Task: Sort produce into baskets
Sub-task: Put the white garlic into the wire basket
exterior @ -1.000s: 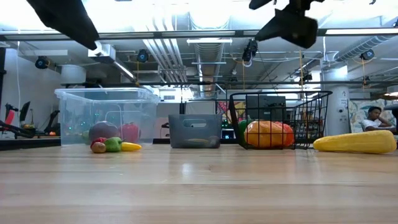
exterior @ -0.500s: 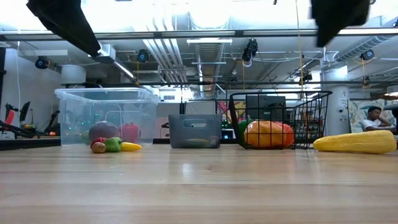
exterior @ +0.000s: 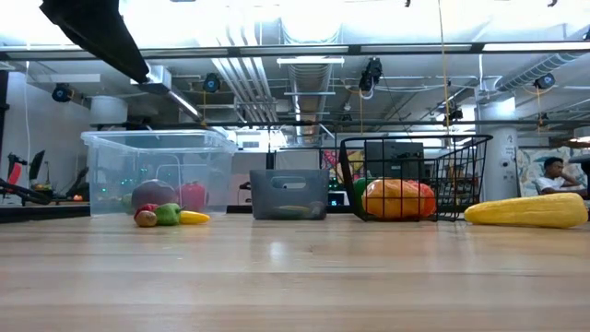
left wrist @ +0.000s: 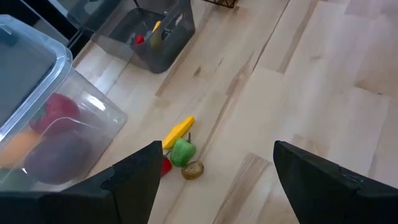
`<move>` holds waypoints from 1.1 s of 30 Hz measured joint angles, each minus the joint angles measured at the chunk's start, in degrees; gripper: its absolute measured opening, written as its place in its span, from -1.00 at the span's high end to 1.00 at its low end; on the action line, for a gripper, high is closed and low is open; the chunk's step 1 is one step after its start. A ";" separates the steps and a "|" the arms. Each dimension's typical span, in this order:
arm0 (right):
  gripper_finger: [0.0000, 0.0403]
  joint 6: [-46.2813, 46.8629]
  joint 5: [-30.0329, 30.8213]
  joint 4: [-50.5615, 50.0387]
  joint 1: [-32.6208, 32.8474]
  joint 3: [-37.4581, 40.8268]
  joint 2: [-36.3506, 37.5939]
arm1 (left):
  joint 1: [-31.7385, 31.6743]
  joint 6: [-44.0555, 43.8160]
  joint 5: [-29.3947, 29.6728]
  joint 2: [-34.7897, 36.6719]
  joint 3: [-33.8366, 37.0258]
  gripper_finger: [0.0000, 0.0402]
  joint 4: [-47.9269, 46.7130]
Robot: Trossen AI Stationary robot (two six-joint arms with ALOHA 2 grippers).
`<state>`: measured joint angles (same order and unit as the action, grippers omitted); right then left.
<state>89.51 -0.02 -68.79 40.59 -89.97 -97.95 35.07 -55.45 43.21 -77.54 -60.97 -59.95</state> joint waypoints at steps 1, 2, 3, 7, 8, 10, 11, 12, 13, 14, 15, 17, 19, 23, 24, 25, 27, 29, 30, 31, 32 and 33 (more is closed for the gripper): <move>-0.26 2.00 -0.02 -0.40 0.74 0.03 0.00 | 0.00 0.43 0.31 0.00 0.00 -0.42 0.04; -0.31 3.77 -0.02 -0.61 1.42 0.16 0.02 | 0.00 0.79 0.70 0.00 0.00 -0.42 0.17; -0.37 5.43 -0.02 -0.66 1.95 0.39 -0.02 | 0.00 1.00 1.09 0.00 0.00 -0.42 0.30; -0.58 10.55 0.59 -1.28 3.19 2.27 -0.28 | 0.00 1.24 2.57 0.00 0.00 -0.42 0.42; -0.62 11.79 1.19 -1.14 3.33 2.83 -0.33 | 0.00 1.40 2.83 0.00 0.00 -0.42 0.41; -0.69 13.26 1.69 -0.79 3.42 3.87 -0.37 | 0.00 2.06 2.83 0.00 0.00 -0.42 0.49; -0.71 13.65 1.71 -0.70 3.44 4.28 -0.37 | 0.00 2.45 2.85 0.00 0.00 -0.42 0.55; -0.72 13.99 1.72 -0.16 3.42 4.84 -0.37 | 0.00 2.55 2.88 0.00 0.00 -0.42 0.58; -0.73 14.29 1.73 0.79 3.42 5.43 -0.37 | 0.00 2.67 2.88 0.00 0.00 -0.42 0.58; -0.73 14.54 1.69 1.87 3.42 6.06 -0.37 | 0.00 2.68 2.90 0.00 0.00 -0.42 0.59; -0.73 14.86 1.71 2.86 3.42 6.71 -0.37 | 0.00 2.68 2.90 0.00 0.00 -0.42 0.60; -0.73 15.91 1.71 4.91 3.40 8.04 -0.37 | 0.00 2.69 2.91 0.00 0.00 -0.42 0.60; -0.72 17.26 1.73 7.25 3.42 9.65 -0.37 | 0.00 3.23 2.99 0.00 0.00 -0.42 0.65; -0.72 19.32 1.67 10.59 3.68 12.45 -0.39 | 0.00 4.18 4.00 0.00 0.00 -0.42 0.88; -0.73 19.93 1.68 11.70 3.70 13.17 -0.39 | 0.00 4.18 4.14 0.02 0.00 -0.42 0.86; -0.73 20.50 1.67 12.82 3.78 13.97 -0.39 | 0.00 4.28 4.23 0.02 0.00 -0.42 0.86; -0.74 21.31 1.67 15.04 3.79 15.19 -0.42 | 0.00 4.78 4.29 0.02 0.00 -0.42 0.86; -0.75 21.97 1.64 16.18 3.79 15.70 -0.42 | 0.00 5.19 4.39 0.02 0.00 -0.42 0.86; -0.75 22.06 1.67 16.32 3.79 15.87 -0.42 | 0.00 5.25 4.46 0.02 0.00 -0.42 0.86; -0.75 22.20 1.68 16.58 3.79 15.99 -0.42 | 0.00 5.25 4.64 0.02 0.00 -0.42 0.86; -0.75 22.45 1.74 16.70 3.79 16.02 -0.42 | 0.00 5.28 5.15 0.02 0.00 -0.42 0.86; -0.75 22.76 1.88 16.79 3.79 16.02 -0.42 | 0.00 5.28 5.51 0.02 0.00 -0.42 0.88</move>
<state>112.27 1.86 -52.00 44.38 -73.95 -98.37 35.07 -50.17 48.72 -77.52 -60.97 -59.07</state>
